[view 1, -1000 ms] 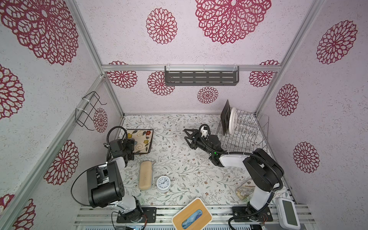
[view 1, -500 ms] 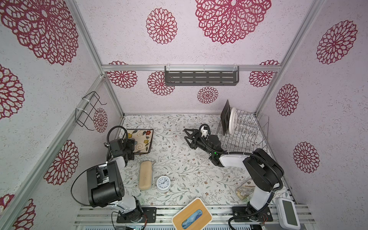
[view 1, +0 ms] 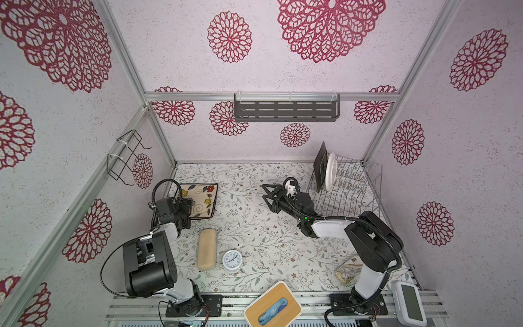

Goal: Unload the plates from the dish rack

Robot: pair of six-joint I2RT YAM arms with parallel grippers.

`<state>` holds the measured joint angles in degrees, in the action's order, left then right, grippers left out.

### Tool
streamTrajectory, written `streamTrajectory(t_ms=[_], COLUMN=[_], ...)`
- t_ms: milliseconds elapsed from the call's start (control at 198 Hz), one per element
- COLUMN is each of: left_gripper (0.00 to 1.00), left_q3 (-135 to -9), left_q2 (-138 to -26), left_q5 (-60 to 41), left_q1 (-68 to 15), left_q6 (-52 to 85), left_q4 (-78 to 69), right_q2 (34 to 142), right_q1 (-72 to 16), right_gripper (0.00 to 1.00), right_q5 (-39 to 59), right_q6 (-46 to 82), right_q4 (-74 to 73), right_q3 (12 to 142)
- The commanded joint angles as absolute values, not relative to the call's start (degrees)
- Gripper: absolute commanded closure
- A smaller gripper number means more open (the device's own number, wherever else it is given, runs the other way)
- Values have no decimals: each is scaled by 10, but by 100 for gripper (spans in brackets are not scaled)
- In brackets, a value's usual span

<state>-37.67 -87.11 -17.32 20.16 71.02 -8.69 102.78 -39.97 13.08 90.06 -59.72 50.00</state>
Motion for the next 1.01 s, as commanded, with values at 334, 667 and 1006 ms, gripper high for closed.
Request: streamTrajectory(t_ms=[334, 667, 1006], left_gripper=[3, 3, 3], left_q3=[-383, -377, -388], left_q2=[-794, -752, -692], left_q5=[-152, -165, -201], left_q1=[195, 186, 170], left_q6=[671, 666, 623], left_q4=[11, 23, 47], right_q2=[1038, 1029, 1021], right_q1=[-402, -403, -404], right_gripper=[26, 26, 26], right_q5=[121, 125, 115], right_q6=[889, 858, 819], right_q4=[-642, -599, -546], right_q3=[491, 505, 519])
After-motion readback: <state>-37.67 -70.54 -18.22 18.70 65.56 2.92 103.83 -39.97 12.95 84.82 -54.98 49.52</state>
